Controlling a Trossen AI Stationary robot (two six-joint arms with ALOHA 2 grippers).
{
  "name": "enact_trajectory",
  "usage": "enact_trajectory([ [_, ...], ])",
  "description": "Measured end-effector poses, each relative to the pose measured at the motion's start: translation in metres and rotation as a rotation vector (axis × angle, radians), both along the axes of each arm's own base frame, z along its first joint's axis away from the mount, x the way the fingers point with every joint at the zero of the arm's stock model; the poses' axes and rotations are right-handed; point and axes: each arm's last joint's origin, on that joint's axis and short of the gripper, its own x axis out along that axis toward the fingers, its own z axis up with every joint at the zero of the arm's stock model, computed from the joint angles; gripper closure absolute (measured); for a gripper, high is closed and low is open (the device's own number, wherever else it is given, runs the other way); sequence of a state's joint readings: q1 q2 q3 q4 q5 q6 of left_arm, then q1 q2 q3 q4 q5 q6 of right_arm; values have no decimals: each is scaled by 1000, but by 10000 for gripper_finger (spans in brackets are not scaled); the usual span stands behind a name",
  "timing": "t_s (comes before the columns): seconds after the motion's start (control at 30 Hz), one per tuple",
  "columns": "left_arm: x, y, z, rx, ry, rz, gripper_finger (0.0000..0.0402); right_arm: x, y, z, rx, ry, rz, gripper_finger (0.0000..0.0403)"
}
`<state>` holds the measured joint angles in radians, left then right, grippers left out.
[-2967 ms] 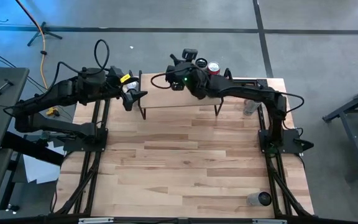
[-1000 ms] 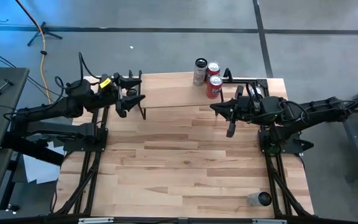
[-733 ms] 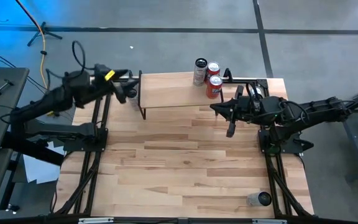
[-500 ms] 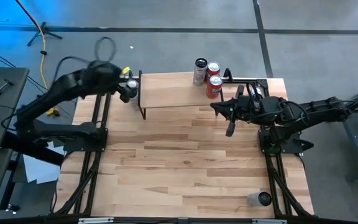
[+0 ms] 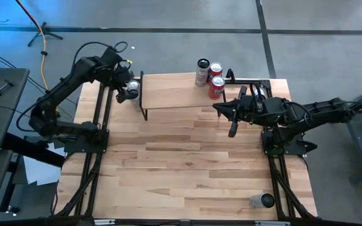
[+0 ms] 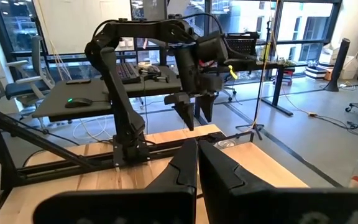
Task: Place canned beverage on shelf
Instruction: Put the black orange soda can on the shelf
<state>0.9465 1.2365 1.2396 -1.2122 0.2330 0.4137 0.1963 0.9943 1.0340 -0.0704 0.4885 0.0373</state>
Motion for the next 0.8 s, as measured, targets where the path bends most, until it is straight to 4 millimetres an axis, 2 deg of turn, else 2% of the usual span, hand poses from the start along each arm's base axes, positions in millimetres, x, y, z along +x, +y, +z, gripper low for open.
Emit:
enact_trajectory([
  [0.43,16,25,-23,41,97,-169,64,0,0,0,14,-2,-4,403],
  [0.8,20,31,-31,52,122,-287,64,0,0,-5,4,48,-5,403],
])
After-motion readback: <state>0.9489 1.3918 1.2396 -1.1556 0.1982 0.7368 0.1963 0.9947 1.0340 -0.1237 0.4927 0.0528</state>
